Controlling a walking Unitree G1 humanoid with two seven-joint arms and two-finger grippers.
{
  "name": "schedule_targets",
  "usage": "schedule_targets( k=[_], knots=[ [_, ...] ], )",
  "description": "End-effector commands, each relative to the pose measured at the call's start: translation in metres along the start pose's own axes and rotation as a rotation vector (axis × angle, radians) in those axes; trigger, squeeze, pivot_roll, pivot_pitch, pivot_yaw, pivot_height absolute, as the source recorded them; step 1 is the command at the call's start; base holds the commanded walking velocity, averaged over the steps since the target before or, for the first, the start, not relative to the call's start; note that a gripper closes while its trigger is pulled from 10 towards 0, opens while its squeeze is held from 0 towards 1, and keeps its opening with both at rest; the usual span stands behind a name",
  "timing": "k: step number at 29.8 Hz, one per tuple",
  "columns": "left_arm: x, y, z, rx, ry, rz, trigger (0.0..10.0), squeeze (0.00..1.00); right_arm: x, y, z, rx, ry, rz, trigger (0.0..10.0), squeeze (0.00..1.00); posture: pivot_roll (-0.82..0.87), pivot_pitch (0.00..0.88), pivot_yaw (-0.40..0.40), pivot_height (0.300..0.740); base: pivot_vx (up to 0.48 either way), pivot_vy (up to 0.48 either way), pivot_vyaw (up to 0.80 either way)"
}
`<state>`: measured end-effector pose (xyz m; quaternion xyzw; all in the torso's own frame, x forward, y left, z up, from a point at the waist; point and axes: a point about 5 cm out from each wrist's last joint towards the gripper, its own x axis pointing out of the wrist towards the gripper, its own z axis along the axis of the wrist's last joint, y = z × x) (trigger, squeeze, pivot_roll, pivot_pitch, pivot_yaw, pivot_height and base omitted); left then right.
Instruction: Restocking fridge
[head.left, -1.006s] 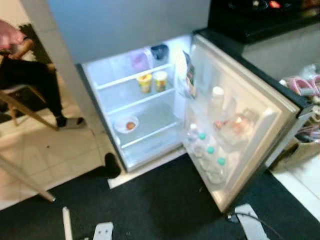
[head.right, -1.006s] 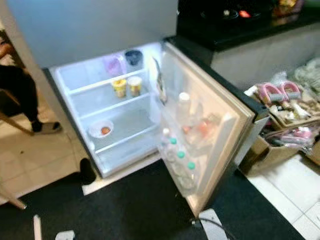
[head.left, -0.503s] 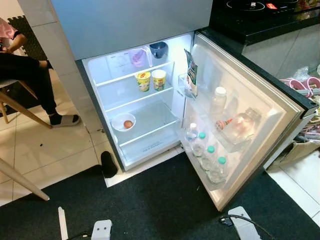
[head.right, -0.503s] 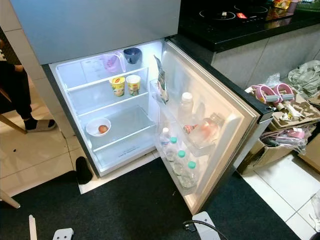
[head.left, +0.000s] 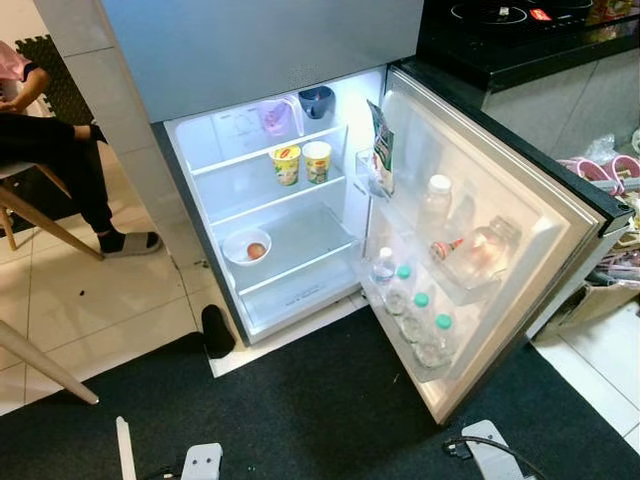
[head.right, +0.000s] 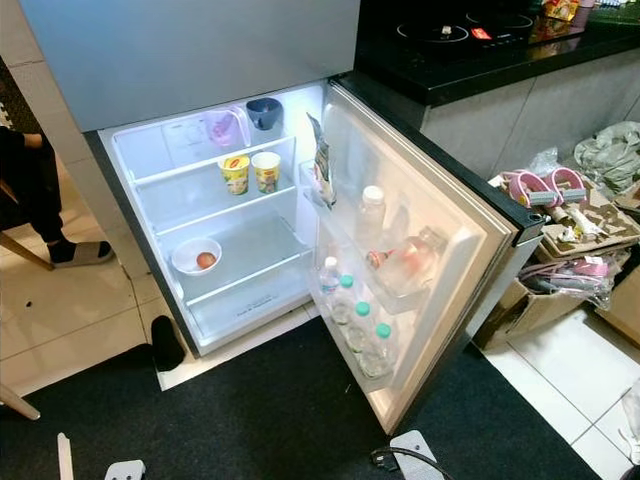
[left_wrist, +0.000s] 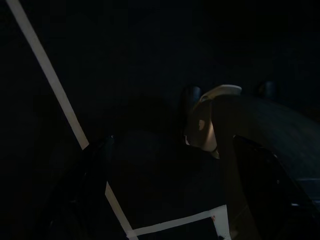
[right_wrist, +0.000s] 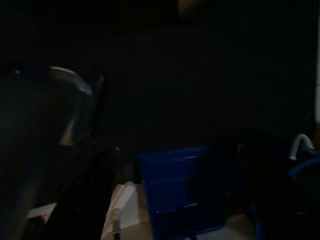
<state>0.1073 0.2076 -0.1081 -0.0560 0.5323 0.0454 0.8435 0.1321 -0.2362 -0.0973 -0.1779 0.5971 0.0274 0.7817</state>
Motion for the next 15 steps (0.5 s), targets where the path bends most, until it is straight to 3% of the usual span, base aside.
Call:
schedule_targets(
  k=[1, 2, 3, 4, 5, 13, 15],
  knots=[
    [-0.002, 0.012, -0.001, -0.035, -0.004, 0.046, 10.0, 0.00, 0.000, -0.005, -0.005, 0.078, 0.023, -0.029, 10.0, 1.00, 0.00, 0.000, 0.004, 0.740, 0.000, 0.000, 0.00],
    [-0.003, 0.015, 0.002, -0.062, -0.017, 0.059, 10.0, 0.00, -0.001, -0.008, -0.007, 0.118, 0.032, -0.040, 10.0, 1.00, 0.00, 0.000, 0.002, 0.740, 0.000, 0.000, 0.00],
    [-0.003, 0.018, 0.004, -0.086, -0.031, 0.071, 10.0, 0.00, -0.001, -0.011, -0.009, 0.144, 0.039, -0.052, 10.0, 0.79, 0.00, 0.000, 0.003, 0.740, 0.000, 0.000, 0.00],
    [-0.003, 0.020, 0.006, -0.101, -0.040, 0.078, 10.0, 0.00, -0.001, -0.013, -0.010, 0.157, 0.042, -0.059, 10.0, 0.79, 0.00, 0.000, 0.003, 0.740, 0.000, 0.000, 0.00],
    [-0.003, 0.025, 0.010, -0.139, -0.062, 0.100, 10.0, 0.00, -0.002, -0.020, -0.013, 0.192, 0.045, -0.089, 10.0, 0.00, 0.00, 0.000, 0.002, 0.740, 0.000, 0.000, 0.00],
    [-0.006, 0.042, 0.024, -0.204, -0.126, 0.153, 10.0, 0.00, -0.006, -0.046, -0.028, 0.343, 0.065, -0.180, 10.0, 0.00, -0.01, 0.012, 0.006, 0.740, 0.000, 0.000, 0.00],
    [-0.011, 0.058, 0.031, -0.240, -0.157, 0.196, 10.0, 0.00, -0.010, -0.063, -0.038, 0.402, 0.077, -0.240, 10.0, 0.00, -0.01, 0.031, 0.010, 0.740, 0.000, 0.000, 0.00]
  ],
)
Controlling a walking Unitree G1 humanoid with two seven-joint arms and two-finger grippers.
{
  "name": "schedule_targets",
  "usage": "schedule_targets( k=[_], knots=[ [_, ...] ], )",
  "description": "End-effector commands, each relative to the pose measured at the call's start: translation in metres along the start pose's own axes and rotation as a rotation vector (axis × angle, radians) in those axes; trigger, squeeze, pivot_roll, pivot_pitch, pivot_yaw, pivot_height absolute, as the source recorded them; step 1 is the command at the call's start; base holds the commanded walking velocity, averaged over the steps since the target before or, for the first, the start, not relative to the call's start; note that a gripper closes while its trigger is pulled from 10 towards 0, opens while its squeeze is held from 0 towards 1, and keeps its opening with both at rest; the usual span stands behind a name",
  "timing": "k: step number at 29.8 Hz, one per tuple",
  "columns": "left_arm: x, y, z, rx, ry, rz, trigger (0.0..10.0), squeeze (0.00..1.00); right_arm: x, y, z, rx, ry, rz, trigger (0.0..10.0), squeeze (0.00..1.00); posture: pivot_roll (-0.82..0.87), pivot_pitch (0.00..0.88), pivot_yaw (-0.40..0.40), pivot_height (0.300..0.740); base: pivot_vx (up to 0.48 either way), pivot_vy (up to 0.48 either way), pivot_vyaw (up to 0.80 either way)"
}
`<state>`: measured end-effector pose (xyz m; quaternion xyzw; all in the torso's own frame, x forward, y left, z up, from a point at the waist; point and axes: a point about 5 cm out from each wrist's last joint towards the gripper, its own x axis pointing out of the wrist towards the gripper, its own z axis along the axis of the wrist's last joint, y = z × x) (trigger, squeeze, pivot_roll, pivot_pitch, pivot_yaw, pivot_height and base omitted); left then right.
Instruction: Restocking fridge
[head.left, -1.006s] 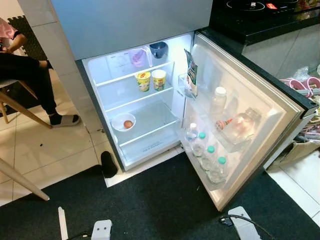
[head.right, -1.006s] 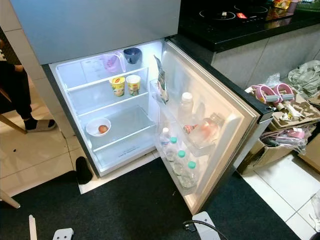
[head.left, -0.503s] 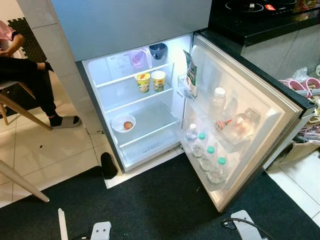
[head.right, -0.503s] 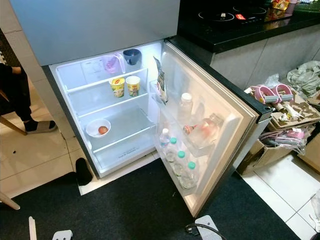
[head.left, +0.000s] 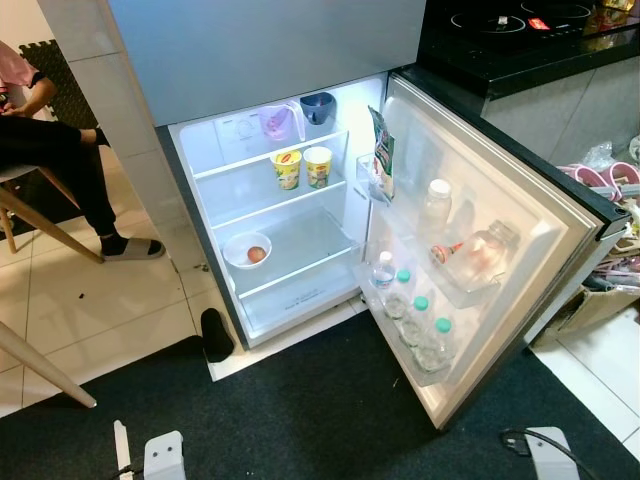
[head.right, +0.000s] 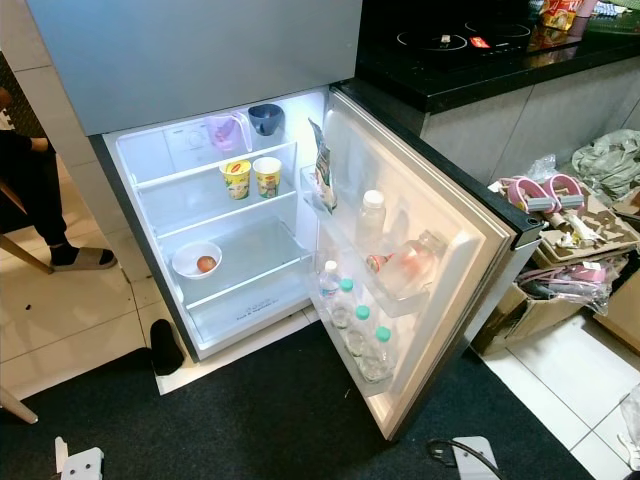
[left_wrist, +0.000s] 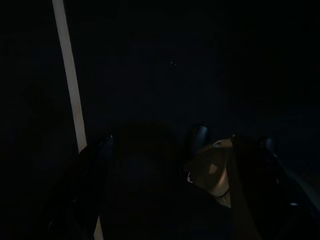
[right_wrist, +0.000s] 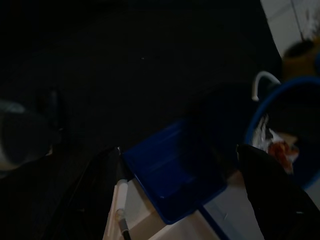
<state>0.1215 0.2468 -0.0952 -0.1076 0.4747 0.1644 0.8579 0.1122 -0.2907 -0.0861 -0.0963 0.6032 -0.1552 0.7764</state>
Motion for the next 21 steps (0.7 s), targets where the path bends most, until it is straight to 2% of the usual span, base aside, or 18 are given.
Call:
schedule_targets(
  k=[1, 5, 6, 8, 9, 10, 11, 12, 15, 17, 19, 20, 21],
  knots=[
    [-0.002, 0.020, 0.013, -0.021, -0.040, 0.055, 10.0, 0.00, 0.000, -0.016, 0.000, 0.058, -0.003, -0.051, 10.0, 0.00, -0.01, 0.031, 0.010, 0.740, 0.000, 0.000, 0.00],
    [-0.004, 0.041, 0.028, -0.053, -0.085, 0.116, 10.0, 0.00, -0.002, -0.046, -0.002, 0.191, -0.005, -0.149, 10.0, 0.00, -0.02, 0.057, 0.015, 0.740, 0.000, 0.000, 0.00],
    [-0.004, 0.041, 0.028, -0.053, -0.085, 0.116, 10.0, 0.00, -0.002, -0.046, -0.002, 0.191, -0.005, -0.149, 10.0, 0.00, -0.02, 0.057, 0.015, 0.740, 0.000, 0.000, 0.00],
    [-0.005, 0.044, 0.031, -0.067, -0.096, 0.125, 10.0, 0.00, -0.004, -0.055, -0.003, 0.246, -0.010, -0.185, 10.0, 0.00, -0.02, 0.046, 0.021, 0.740, 0.000, 0.000, 0.00],
    [-0.005, 0.044, 0.032, -0.078, -0.100, 0.110, 10.0, 0.52, -0.005, -0.065, -0.002, 0.276, -0.021, -0.223, 10.0, 0.00, -0.02, 0.053, 0.014, 0.740, 0.000, 0.000, 0.00],
    [-0.005, 0.043, 0.032, -0.084, -0.102, 0.099, 10.0, 0.52, -0.006, -0.071, -0.002, 0.294, -0.029, -0.248, 10.0, 0.00, -0.02, 0.053, 0.014, 0.740, 0.000, 0.000, 0.00],
    [-0.005, 0.043, 0.032, -0.084, -0.102, 0.099, 10.0, 0.52, -0.006, -0.071, -0.002, 0.294, -0.029, -0.248, 10.0, 0.00, -0.02, 0.053, 0.014, 0.740, 0.000, 0.000, 0.00],
    [-0.004, 0.040, 0.031, -0.098, -0.103, 0.077, 10.0, 1.00, -0.010, -0.087, 0.000, 0.379, -0.054, -0.313, 10.0, 0.00, -0.01, 0.078, 0.013, 0.740, 0.000, 0.000, 0.00],
    [-0.004, 0.039, 0.031, -0.101, -0.104, 0.068, 10.0, 1.00, -0.011, -0.092, 0.002, 0.414, -0.066, -0.331, 10.0, 0.00, -0.02, 0.070, 0.019, 0.740, 0.000, 0.000, 0.00],
    [-0.003, 0.035, 0.027, -0.090, -0.089, 0.075, 10.0, 1.00, -0.017, -0.113, 0.017, 0.530, -0.148, -0.383, 10.0, 0.00, -0.02, 0.069, 0.017, 0.740, 0.000, 0.000, 0.00],
    [-0.003, 0.031, 0.021, -0.083, -0.070, 0.076, 10.0, 1.00, -0.024, -0.130, 0.032, 0.582, -0.218, -0.426, 10.0, 0.00, -0.02, 0.058, 0.009, 0.740, 0.000, 0.000, 0.00],
    [-0.003, 0.031, 0.021, -0.083, -0.070, 0.076, 10.0, 1.00, -0.024, -0.130, 0.032, 0.582, -0.218, -0.426, 10.0, 0.00, -0.02, 0.058, 0.009, 0.740, 0.000, 0.000, 0.00],
    [-0.003, 0.030, 0.019, -0.079, -0.060, 0.068, 10.0, 0.88, -0.027, -0.137, 0.039, 0.620, -0.252, -0.436, 10.0, 0.00, -0.02, 0.058, 0.005, 0.740, 0.000, 0.000, 0.00]
  ],
)
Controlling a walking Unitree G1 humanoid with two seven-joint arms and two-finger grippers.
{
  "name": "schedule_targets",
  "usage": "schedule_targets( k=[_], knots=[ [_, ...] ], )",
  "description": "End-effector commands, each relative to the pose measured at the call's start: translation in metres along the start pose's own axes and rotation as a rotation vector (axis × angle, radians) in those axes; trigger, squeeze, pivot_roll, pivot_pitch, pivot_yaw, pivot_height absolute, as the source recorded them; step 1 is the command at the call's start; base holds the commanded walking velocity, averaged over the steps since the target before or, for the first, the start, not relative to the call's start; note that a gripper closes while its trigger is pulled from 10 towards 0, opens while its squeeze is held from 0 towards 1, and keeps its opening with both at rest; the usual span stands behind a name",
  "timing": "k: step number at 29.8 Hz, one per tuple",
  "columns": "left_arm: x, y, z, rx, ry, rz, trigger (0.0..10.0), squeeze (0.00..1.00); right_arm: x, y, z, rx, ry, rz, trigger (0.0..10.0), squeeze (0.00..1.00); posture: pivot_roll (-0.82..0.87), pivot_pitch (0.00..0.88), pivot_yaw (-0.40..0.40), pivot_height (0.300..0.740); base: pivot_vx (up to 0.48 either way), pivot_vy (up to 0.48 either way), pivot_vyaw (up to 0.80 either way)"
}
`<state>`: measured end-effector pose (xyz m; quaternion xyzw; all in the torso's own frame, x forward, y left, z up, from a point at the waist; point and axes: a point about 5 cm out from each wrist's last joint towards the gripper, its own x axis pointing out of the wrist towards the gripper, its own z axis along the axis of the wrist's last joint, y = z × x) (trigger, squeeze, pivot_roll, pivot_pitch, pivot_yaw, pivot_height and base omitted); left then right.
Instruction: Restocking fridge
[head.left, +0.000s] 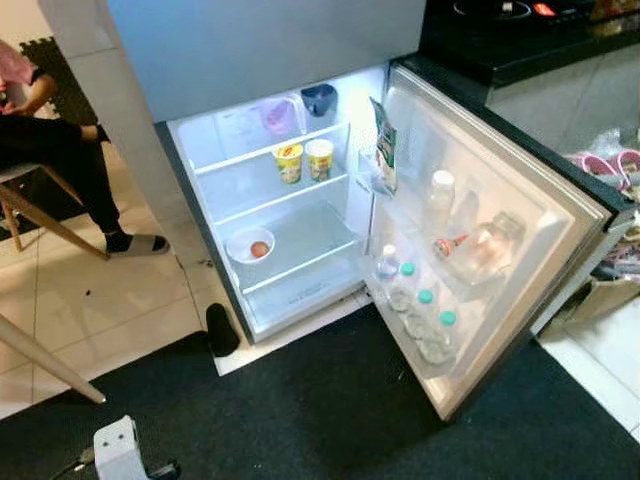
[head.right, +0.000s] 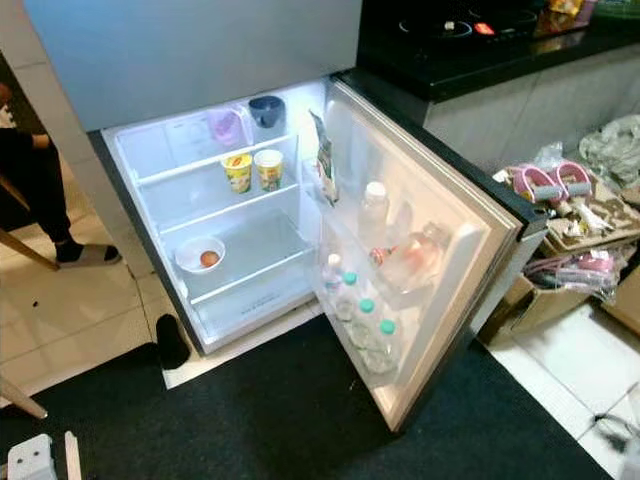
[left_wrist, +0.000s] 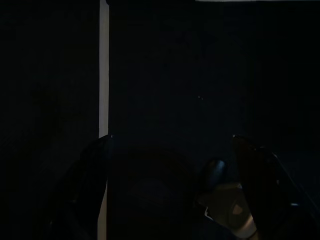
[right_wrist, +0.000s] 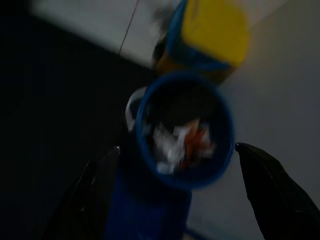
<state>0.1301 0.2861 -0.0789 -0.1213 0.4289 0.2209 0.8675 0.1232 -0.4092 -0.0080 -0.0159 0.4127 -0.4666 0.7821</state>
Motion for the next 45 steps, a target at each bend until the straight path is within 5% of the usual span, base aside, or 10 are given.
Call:
schedule_targets(
  k=[1, 4, 5, 13, 14, 19, 27, 33, 42, 45],
  knots=[
    [-0.002, -0.003, -0.014, 0.019, 0.045, -0.011, 10.0, 0.00, 0.001, -0.002, 0.016, 0.109, -0.054, 0.006, 10.0, 0.00, -0.02, 0.060, 0.007, 0.740, 0.000, 0.000, 0.00],
    [-0.004, -0.004, -0.020, 0.031, 0.064, -0.019, 10.0, 0.00, 0.000, -0.002, 0.037, 0.207, -0.118, 0.051, 10.0, 0.00, -0.03, 0.068, 0.006, 0.740, 0.000, 0.000, 0.00],
    [-0.006, -0.002, -0.029, 0.045, 0.090, -0.017, 10.0, 0.00, -0.002, 0.005, 0.061, 0.283, -0.196, 0.148, 10.0, 0.00, -0.03, 0.071, 0.007, 0.740, 0.000, 0.000, 0.00],
    [-0.011, 0.003, -0.044, 0.062, 0.138, -0.005, 10.0, 0.00, -0.013, 0.024, 0.099, 0.430, -0.331, 0.395, 10.0, 0.00, -0.04, 0.066, 0.011, 0.740, 0.000, 0.000, 0.00],
    [-0.011, 0.000, -0.045, 0.068, 0.143, -0.014, 10.0, 0.00, -0.020, 0.039, 0.110, 0.412, -0.367, 0.531, 10.0, 0.00, -0.04, 0.066, 0.010, 0.740, 0.000, 0.000, 0.00],
    [-0.009, -0.010, -0.045, 0.085, 0.145, -0.046, 10.0, 0.00, -0.034, 0.065, 0.126, 0.351, -0.426, 0.769, 10.0, 0.00, -0.05, 0.063, 0.011, 0.740, 0.000, 0.000, 0.00],
    [-0.008, -0.017, -0.046, 0.102, 0.148, -0.071, 10.0, 0.00, -0.052, 0.086, 0.145, 0.274, -0.502, 0.979, 10.0, 0.00, -0.05, 0.058, 0.014, 0.740, 0.000, 0.000, 0.00],
    [-0.009, -0.017, -0.048, 0.108, 0.155, -0.074, 10.0, 0.00, -0.079, 0.123, 0.138, 0.038, -0.507, 1.343, 10.0, 0.00, -0.05, 0.058, 0.015, 0.740, 0.000, 0.000, 0.00],
    [-0.009, -0.017, -0.047, 0.116, 0.158, -0.080, 10.0, 0.00, -0.107, 0.149, 0.133, -0.164, -0.503, 1.651, 10.0, 0.00, -0.06, 0.058, 0.016, 0.740, 0.000, 0.000, 0.00],
    [-0.008, -0.019, -0.047, 0.119, 0.158, -0.086, 10.0, 0.00, -0.132, 0.172, 0.124, -0.285, -0.491, 1.845, 10.0, 0.00, -0.06, 0.058, 0.016, 0.740, 0.000, 0.000, 0.00]
  ],
)
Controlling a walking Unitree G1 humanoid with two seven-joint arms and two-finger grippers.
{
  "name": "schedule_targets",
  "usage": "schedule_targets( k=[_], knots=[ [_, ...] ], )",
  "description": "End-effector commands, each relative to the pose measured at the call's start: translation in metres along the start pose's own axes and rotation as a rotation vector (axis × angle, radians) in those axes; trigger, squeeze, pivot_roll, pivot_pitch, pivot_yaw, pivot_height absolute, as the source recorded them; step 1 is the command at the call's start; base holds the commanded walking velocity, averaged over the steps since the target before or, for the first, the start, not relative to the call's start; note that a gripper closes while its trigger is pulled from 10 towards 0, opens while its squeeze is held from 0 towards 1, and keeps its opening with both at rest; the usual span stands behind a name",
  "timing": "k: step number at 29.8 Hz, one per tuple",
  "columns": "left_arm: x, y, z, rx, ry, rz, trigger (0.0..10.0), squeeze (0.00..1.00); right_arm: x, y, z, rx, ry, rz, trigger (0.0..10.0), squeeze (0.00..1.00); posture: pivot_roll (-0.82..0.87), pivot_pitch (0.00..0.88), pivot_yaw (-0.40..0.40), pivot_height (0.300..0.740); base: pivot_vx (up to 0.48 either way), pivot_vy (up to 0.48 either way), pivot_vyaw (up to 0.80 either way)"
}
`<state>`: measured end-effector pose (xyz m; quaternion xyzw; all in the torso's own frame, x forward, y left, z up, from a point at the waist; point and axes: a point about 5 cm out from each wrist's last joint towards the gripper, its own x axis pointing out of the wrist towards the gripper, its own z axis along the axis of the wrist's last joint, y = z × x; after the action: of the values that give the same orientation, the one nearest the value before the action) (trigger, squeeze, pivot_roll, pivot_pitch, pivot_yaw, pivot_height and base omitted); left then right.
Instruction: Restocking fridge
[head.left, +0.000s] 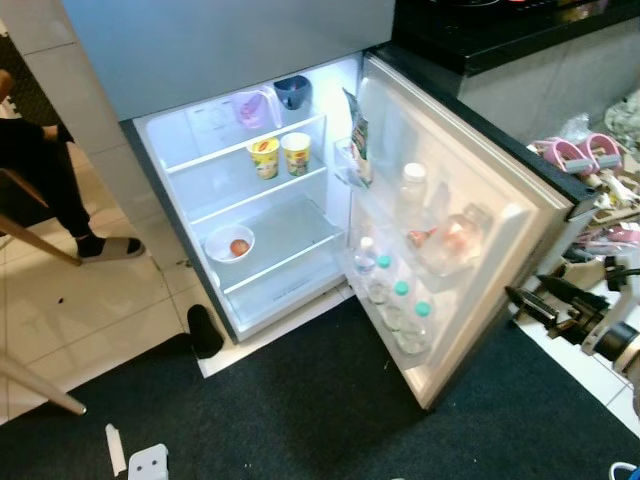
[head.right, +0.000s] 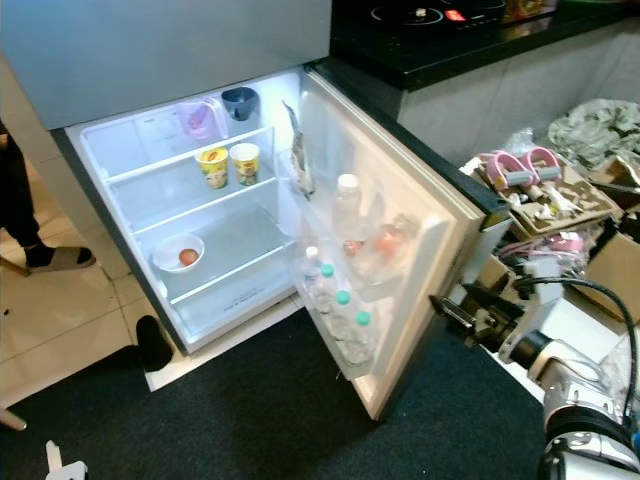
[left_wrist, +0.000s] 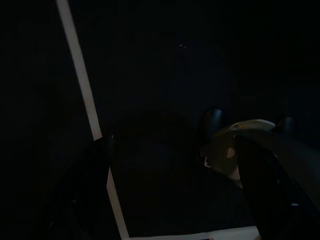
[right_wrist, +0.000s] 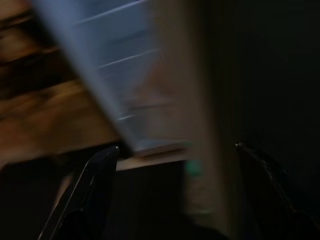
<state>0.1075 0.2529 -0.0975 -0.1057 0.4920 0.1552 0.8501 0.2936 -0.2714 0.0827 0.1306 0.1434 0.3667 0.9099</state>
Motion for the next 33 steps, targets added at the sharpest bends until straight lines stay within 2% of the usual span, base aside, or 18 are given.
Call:
schedule_targets(
  k=[1, 4, 5, 7, 11, 13, 14, 15, 20, 23, 24, 25, 27, 28, 29, 30, 31, 33],
  knots=[
    [-0.001, -0.002, -0.007, 0.012, 0.024, -0.010, 10.0, 0.00, 0.018, 0.012, 0.003, -0.029, 0.021, 0.112, 10.0, 0.00, -0.06, 0.058, 0.016, 0.740, 0.000, 0.000, 0.00],
    [0.000, -0.005, -0.008, 0.015, 0.024, -0.017, 10.0, 0.00, 0.037, 0.031, 0.000, -0.061, 0.048, 0.250, 10.0, 0.00, -0.05, 0.052, 0.013, 0.740, 0.000, 0.000, 0.00],
    [0.000, -0.005, -0.008, 0.015, 0.024, -0.017, 10.0, 0.00, 0.037, 0.031, 0.000, -0.061, 0.048, 0.250, 10.0, 0.00, -0.05, 0.052, 0.013, 0.740, 0.000, 0.000, 0.00],
    [-0.001, -0.006, -0.010, 0.023, 0.033, -0.025, 10.0, 0.00, 0.053, 0.053, -0.002, -0.067, 0.061, 0.400, 10.0, 0.00, -0.05, 0.041, 0.009, 0.740, 0.000, 0.000, 0.00],
    [-0.001, -0.007, -0.012, 0.028, 0.039, -0.027, 10.0, 0.00, 0.059, 0.070, -0.011, -0.062, 0.112, 0.515, 10.0, 0.00, -0.05, 0.034, 0.003, 0.740, 0.000, 0.000, 0.00],
    [-0.001, -0.007, -0.012, 0.028, 0.039, -0.027, 10.0, 0.00, 0.060, 0.074, -0.015, -0.058, 0.128, 0.540, 10.0, 0.00, -0.05, 0.034, 0.003, 0.740, 0.000, 0.000, 0.00],
    [-0.001, -0.008, -0.013, 0.029, 0.042, -0.030, 10.0, 0.00, 0.061, 0.079, -0.028, -0.047, 0.195, 0.566, 10.0, 0.00, -0.05, 0.032, -0.004, 0.740, 0.000, 0.000, 0.00],
    [-0.001, -0.008, -0.013, 0.029, 0.042, -0.031, 10.0, 0.00, 0.060, 0.079, -0.030, -0.045, 0.210, 0.567, 10.0, 0.00, -0.05, 0.032, -0.004, 0.740, 0.000, 0.000, 0.00],
    [-0.001, -0.011, -0.014, 0.027, 0.042, -0.038, 10.0, 0.00, 0.052, 0.073, -0.049, -0.040, 0.321, 0.518, 10.0, 0.00, -0.05, 0.034, -0.012, 0.740, 0.000, 0.000, 0.00],
    [-0.001, -0.015, -0.017, 0.029, 0.049, -0.049, 10.0, 0.00, 0.023, 0.054, -0.082, -0.034, 0.566, 0.362, 10.0, 0.00, -0.05, 0.039, -0.016, 0.740, 0.000, 0.000, 0.00],
    [-0.001, -0.015, -0.017, 0.029, 0.049, -0.049, 10.0, 0.00, 0.023, 0.054, -0.082, -0.034, 0.566, 0.362, 10.0, 0.00, -0.05, 0.039, -0.016, 0.740, 0.000, 0.000, 0.00],
    [-0.001, -0.015, -0.018, 0.029, 0.051, -0.051, 10.0, 0.00, 0.014, 0.049, -0.088, -0.029, 0.616, 0.314, 10.0, 0.00, -0.05, 0.039, -0.016, 0.740, 0.000, 0.000, 0.00],
    [-0.002, -0.016, -0.022, 0.032, 0.063, -0.053, 10.0, 0.00, -0.019, 0.031, -0.104, -0.018, 0.795, 0.140, 10.0, 0.00, -0.06, 0.047, -0.015, 0.740, 0.000, 0.000, 0.00],
    [-0.002, -0.016, -0.022, 0.032, 0.063, -0.053, 10.0, 0.00, -0.019, 0.031, -0.104, -0.018, 0.795, 0.140, 10.0, 0.00, -0.06, 0.047, -0.015, 0.740, 0.000, 0.000, 0.00],
    [-0.002, -0.016, -0.024, 0.034, 0.068, -0.053, 10.0, 0.00, -0.031, 0.025, -0.108, -0.018, 0.853, 0.071, 10.0, 0.00, -0.06, 0.047, -0.015, 0.740, 0.000, 0.000, 0.00],
    [-0.002, -0.016, -0.025, 0.035, 0.072, -0.055, 10.0, 0.00, -0.053, 0.009, -0.109, -0.030, 0.933, -0.102, 10.0, 0.00, -0.07, 0.053, -0.015, 0.740, 0.000, 0.000, 0.00],
    [-0.002, -0.016, -0.025, 0.035, 0.072, -0.055, 10.0, 0.00, -0.053, 0.009, -0.109, -0.030, 0.933, -0.102, 10.0, 0.00, -0.07, 0.053, -0.015, 0.740, 0.000, 0.000, 0.00],
    [-0.002, -0.016, -0.025, 0.034, 0.072, -0.056, 10.0, 0.00, -0.073, -0.005, -0.105, -0.056, 0.980, -0.288, 10.0, 0.00, -0.07, 0.055, -0.016, 0.740, 0.000, 0.000, 0.00]
  ],
)
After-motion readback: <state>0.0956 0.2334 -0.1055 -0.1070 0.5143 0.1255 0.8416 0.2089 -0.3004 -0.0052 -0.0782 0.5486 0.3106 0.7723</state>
